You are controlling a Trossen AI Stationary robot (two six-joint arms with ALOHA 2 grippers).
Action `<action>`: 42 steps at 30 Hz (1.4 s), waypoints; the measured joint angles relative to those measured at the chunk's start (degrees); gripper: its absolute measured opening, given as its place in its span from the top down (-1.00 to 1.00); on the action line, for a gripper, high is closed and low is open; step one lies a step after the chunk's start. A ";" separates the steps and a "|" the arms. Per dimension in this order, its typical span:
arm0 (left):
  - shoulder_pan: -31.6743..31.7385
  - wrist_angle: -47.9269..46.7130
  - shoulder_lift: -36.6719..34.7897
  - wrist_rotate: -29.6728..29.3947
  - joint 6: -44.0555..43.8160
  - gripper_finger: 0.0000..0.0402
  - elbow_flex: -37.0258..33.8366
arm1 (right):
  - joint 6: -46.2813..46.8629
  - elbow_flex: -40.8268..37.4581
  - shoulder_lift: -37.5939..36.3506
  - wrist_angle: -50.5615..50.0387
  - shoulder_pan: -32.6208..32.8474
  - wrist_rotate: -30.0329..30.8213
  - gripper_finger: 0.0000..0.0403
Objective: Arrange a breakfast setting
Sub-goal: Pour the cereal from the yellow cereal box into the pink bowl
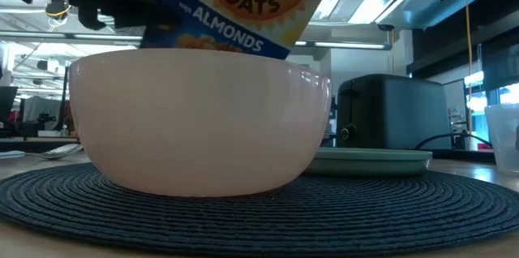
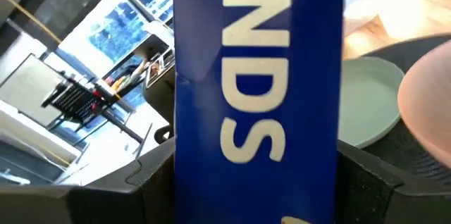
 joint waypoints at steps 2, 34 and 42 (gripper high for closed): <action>-0.57 -0.13 -1.16 -0.62 -1.72 -0.34 0.00 | 0.00 0.00 -0.93 0.00 0.00 -0.69 -0.67; 1.21 -17.05 -24.73 2.73 -9.63 -0.21 -1.25 | -3.21 -11.25 -16.82 -1.23 -7.27 10.18 -0.68; 1.68 -16.60 -24.76 2.02 -9.73 -0.21 -1.42 | 10.81 -11.37 -7.27 3.36 -18.44 -4.35 -0.68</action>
